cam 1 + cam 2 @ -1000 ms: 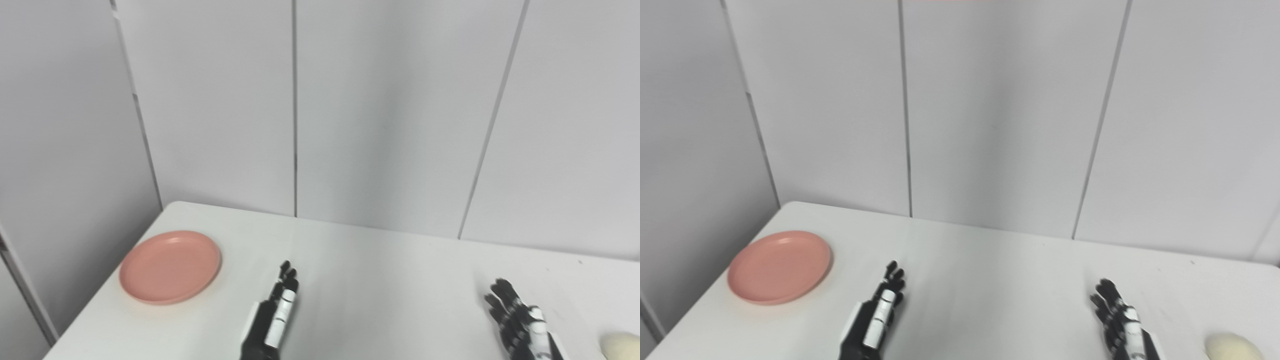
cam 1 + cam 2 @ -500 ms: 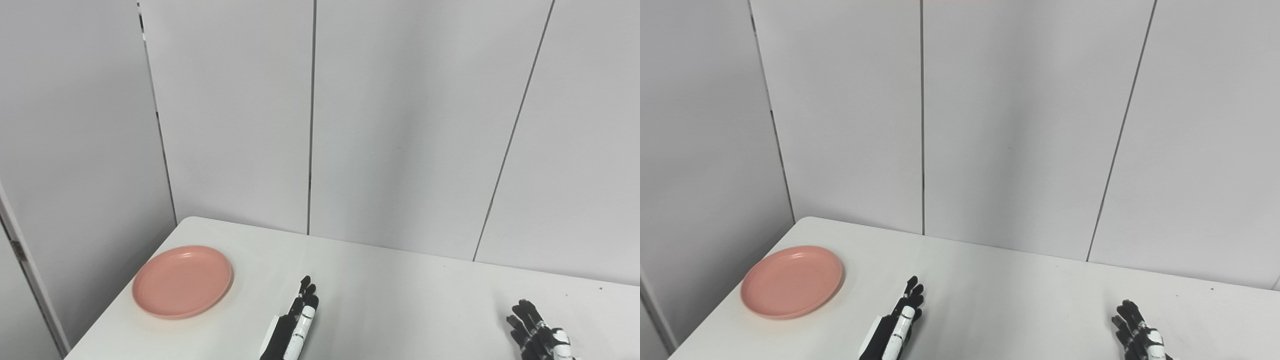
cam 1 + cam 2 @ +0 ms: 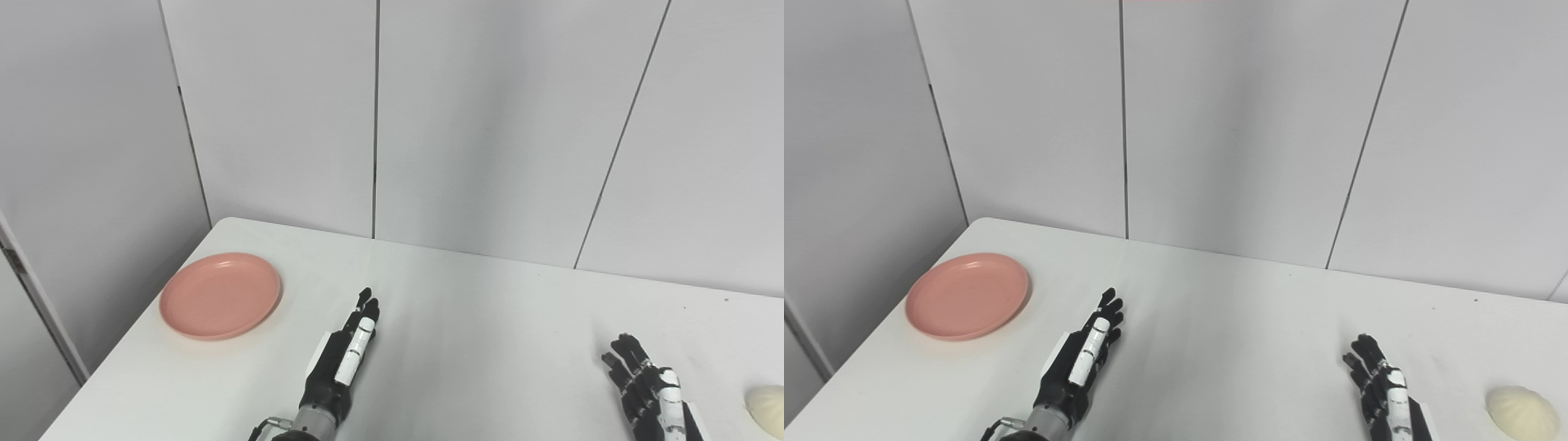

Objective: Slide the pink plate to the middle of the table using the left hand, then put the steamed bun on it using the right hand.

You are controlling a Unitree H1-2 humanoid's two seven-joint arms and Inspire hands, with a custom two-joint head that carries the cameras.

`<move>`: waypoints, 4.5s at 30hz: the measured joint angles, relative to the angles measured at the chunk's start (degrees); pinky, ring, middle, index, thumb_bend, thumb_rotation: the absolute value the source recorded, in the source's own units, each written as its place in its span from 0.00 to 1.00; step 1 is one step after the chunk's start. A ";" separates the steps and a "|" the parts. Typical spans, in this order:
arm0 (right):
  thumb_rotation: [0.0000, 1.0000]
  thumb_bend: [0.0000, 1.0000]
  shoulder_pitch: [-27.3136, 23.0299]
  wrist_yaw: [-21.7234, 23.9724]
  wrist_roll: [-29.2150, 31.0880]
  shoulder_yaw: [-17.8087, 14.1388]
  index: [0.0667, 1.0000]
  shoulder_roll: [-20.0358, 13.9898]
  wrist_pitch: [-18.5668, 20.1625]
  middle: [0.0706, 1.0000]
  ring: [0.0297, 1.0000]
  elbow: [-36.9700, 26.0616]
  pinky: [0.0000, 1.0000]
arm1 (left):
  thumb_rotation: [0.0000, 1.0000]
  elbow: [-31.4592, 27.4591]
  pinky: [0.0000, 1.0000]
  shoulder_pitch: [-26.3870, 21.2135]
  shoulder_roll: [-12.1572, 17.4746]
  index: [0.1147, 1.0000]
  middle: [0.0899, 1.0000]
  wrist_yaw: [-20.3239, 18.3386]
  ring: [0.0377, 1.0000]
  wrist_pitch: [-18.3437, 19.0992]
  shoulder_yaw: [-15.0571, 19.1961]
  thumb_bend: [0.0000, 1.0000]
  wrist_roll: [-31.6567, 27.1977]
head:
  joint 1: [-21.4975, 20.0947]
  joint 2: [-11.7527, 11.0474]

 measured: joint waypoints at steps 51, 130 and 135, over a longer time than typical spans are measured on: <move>0.97 0.78 -0.39 -0.20 -0.20 -0.47 0.87 0.32 0.02 0.90 0.89 0.72 0.97 | 0.89 10.30 0.79 -16.23 25.89 0.80 0.80 -1.32 0.79 -9.21 20.37 0.90 -8.53 | 0.00 -2.90; 0.97 0.75 -0.66 -1.32 -0.68 -0.69 0.86 0.42 0.02 0.88 0.85 0.85 0.93 | 0.88 32.55 0.78 -18.83 21.40 0.83 0.79 -3.92 0.78 -11.51 20.74 0.80 -17.43 | -2.37 -1.93; 0.96 0.76 -0.20 -1.35 -0.69 -0.57 0.87 0.45 0.04 0.88 0.86 0.23 0.94 | 0.88 32.20 0.79 -18.83 20.62 0.84 0.79 -3.99 0.78 -10.80 19.64 0.79 -17.35 | -2.64 -1.67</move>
